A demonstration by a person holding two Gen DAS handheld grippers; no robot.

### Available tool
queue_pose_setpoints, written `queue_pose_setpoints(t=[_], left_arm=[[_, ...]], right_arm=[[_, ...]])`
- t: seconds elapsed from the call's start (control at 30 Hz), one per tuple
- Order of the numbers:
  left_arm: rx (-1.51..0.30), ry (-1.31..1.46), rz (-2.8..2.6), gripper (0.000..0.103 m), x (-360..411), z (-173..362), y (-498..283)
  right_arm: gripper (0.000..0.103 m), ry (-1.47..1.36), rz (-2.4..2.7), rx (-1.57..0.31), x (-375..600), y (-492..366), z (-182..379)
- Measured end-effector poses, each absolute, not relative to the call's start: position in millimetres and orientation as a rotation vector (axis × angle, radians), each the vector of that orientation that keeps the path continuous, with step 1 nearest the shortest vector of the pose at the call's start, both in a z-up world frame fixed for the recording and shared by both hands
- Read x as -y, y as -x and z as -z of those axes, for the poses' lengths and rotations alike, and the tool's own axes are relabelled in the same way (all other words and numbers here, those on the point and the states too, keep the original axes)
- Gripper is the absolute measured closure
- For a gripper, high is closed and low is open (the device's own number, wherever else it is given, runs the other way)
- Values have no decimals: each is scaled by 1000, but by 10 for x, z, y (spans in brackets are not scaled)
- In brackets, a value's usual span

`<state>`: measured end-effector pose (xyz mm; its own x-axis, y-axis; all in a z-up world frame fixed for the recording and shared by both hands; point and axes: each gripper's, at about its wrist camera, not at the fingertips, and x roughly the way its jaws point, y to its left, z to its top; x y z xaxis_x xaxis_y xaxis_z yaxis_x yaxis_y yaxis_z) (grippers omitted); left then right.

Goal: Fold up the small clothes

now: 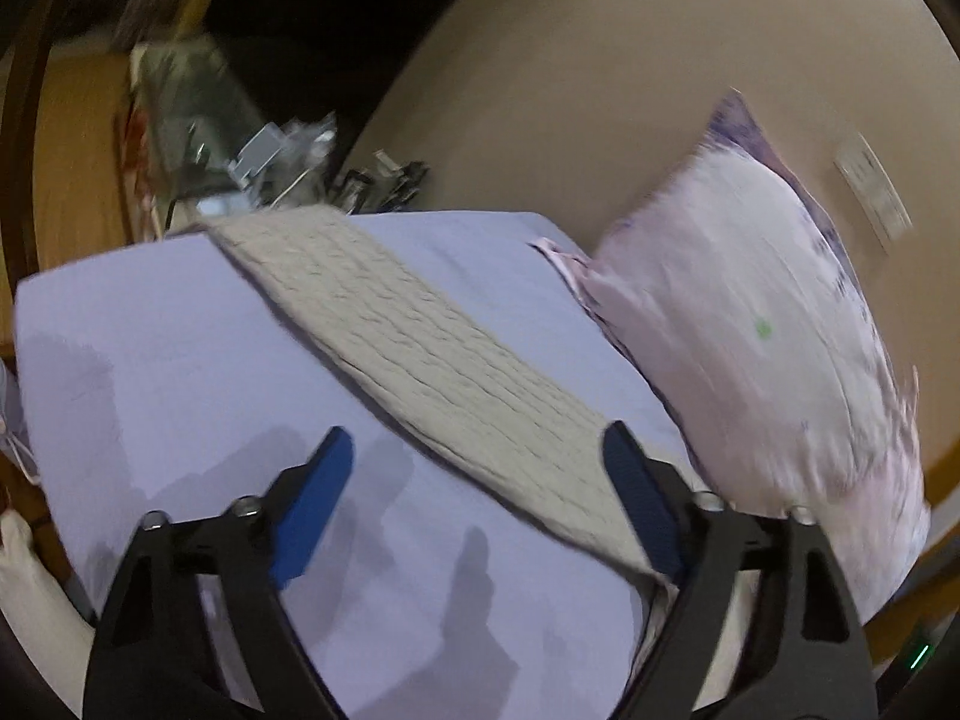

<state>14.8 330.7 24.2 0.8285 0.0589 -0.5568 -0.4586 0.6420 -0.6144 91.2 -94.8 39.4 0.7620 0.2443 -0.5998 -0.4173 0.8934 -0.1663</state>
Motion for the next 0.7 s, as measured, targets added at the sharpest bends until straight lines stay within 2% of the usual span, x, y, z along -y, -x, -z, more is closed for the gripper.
queue_pose_setpoints(t=[0.07,0.13,0.23,0.37,0.47,0.53,0.57,0.63,0.7], left_arm=[[-530,876,-326,26,-3440,-189,-136],[-534,920,-359,29,-3596,-120,-163],[-515,997,-400,36,-3825,-36,-136],[-502,1075,-427,44,-4067,13,-180],[-506,1096,-433,59,-4195,44,-240],[-515,1114,-441,83,-4277,87,-255],[-529,1116,-449,89,-4297,103,-267],[-536,1112,-448,96,-4297,74,-278],[-507,1027,-415,97,-4130,-149,-315]], right_arm=[[49,258,-360,-568,1028,-820,-450],[32,159,-329,-538,1309,-747,-589],[29,74,-230,-531,1778,-795,-734],[27,-12,-123,-565,2257,-831,-663],[26,-82,-78,-577,2533,-809,-608],[24,-122,-65,-573,2666,-745,-576],[24,-133,-61,-571,2710,-723,-570],[23,-144,-49,-569,2808,-678,-552],[23,-140,-37,-568,2865,-643,-535]])
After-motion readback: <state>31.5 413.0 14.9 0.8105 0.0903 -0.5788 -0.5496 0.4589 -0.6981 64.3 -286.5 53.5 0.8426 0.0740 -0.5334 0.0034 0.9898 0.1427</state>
